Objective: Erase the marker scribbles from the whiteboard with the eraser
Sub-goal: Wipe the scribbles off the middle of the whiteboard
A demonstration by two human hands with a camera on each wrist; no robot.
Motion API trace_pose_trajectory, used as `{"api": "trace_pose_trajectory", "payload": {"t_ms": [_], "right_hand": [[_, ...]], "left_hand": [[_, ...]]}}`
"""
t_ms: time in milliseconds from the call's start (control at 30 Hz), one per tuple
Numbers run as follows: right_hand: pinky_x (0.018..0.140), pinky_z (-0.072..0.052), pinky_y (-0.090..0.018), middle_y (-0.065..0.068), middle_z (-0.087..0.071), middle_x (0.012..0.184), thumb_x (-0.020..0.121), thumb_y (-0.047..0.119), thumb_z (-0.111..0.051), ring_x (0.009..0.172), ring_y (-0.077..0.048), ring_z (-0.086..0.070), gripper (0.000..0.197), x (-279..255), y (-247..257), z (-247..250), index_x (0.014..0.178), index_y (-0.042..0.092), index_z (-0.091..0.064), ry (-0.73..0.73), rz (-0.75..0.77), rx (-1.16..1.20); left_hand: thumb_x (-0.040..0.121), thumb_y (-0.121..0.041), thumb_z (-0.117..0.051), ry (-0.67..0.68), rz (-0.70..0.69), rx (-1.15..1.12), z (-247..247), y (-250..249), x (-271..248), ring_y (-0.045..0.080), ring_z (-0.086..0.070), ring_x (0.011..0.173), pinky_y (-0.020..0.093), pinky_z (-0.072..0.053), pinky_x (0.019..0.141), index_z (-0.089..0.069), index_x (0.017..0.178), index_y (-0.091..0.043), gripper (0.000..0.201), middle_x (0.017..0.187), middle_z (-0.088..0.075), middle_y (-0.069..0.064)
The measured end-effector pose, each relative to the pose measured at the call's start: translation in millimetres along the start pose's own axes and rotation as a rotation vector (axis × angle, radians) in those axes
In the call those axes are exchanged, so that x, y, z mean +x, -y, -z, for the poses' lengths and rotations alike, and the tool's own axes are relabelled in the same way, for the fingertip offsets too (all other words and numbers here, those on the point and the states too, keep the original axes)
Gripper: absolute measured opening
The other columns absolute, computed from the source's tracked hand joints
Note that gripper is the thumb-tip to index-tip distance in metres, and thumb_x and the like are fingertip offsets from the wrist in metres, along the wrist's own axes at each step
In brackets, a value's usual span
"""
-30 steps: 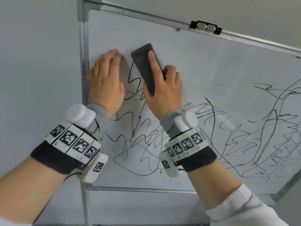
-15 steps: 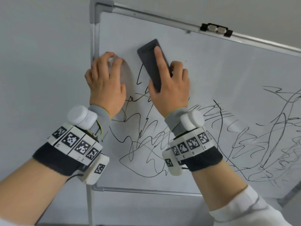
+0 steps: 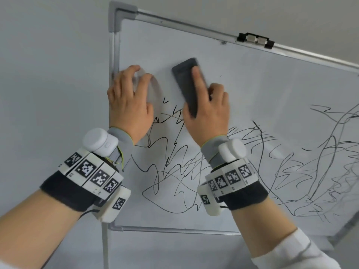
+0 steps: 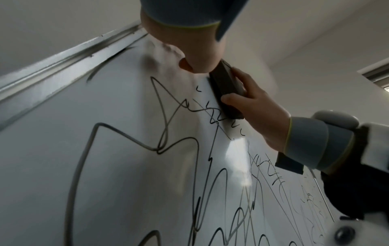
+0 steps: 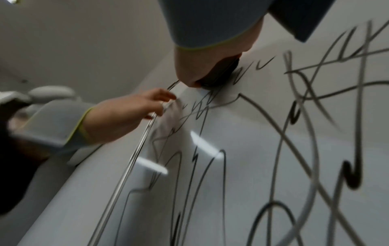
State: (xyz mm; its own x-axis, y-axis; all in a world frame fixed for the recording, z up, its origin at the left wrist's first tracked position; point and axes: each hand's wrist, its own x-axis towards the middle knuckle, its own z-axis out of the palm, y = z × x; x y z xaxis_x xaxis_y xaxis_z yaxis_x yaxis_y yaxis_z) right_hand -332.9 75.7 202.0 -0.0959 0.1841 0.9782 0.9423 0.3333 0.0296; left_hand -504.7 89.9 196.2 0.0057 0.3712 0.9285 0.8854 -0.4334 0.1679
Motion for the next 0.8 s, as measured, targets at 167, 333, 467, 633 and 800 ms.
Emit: {"api": "trace_pose_trajectory", "payload": {"t_ms": [167, 333, 467, 633, 800], "right_hand": [[0.072, -0.044, -0.037, -0.018, -0.050, 0.095, 0.079, 0.024, -0.060, 0.074, -0.031, -0.045, 0.068, 3, -20, 6, 0.141, 0.013, -0.035, -0.064, -0.085, -0.017], [0.070, -0.044, -0.037, -0.019, -0.051, 0.095, 0.080, 0.026, -0.058, 0.074, -0.032, -0.047, 0.066, -2, -33, 13, 0.141, 0.013, -0.035, -0.053, -0.082, -0.056], [0.076, -0.046, -0.042, -0.022, -0.050, 0.101, 0.082, 0.025, -0.057, 0.077, -0.035, -0.047, 0.069, 5, -45, 20, 0.143, 0.005, -0.033, -0.099, -0.247, -0.056], [0.073, -0.044, -0.039, -0.020, -0.050, 0.097, 0.079, 0.025, -0.058, 0.078, -0.034, -0.048, 0.071, -11, -16, 6, 0.142, 0.011, -0.028, -0.028, -0.120, 0.003], [0.069, -0.045, -0.039, -0.018, -0.051, 0.095, 0.080, 0.028, -0.058, 0.075, -0.033, -0.047, 0.066, -19, -18, 4, 0.140, 0.014, -0.036, 0.024, -0.041, -0.046]], "left_hand": [[0.069, -0.015, -0.029, 0.008, -0.043, 0.007, -5, -2, 0, 0.037, -0.038, 0.120, 0.043, -0.025, 0.099, -0.049, 0.122, -0.011, 0.056, 0.133, -0.041, 0.017], [0.068, -0.015, -0.028, -0.003, -0.028, -0.020, -6, -10, 0, 0.034, -0.031, 0.117, 0.047, -0.033, 0.090, -0.047, 0.121, -0.012, 0.057, 0.134, -0.040, 0.017], [0.068, -0.016, -0.027, 0.019, -0.038, -0.028, -8, -9, -1, 0.032, -0.030, 0.118, 0.049, -0.033, 0.090, -0.047, 0.122, -0.014, 0.057, 0.133, -0.040, 0.017], [0.066, -0.014, -0.026, -0.002, 0.006, -0.008, -8, -14, -1, 0.038, -0.036, 0.117, 0.047, -0.033, 0.087, -0.048, 0.120, -0.012, 0.059, 0.131, -0.042, 0.018], [0.065, -0.014, -0.026, 0.003, -0.006, -0.023, -8, -16, 0, 0.033, -0.032, 0.116, 0.046, -0.032, 0.088, -0.048, 0.121, -0.016, 0.060, 0.132, -0.041, 0.016]]}}
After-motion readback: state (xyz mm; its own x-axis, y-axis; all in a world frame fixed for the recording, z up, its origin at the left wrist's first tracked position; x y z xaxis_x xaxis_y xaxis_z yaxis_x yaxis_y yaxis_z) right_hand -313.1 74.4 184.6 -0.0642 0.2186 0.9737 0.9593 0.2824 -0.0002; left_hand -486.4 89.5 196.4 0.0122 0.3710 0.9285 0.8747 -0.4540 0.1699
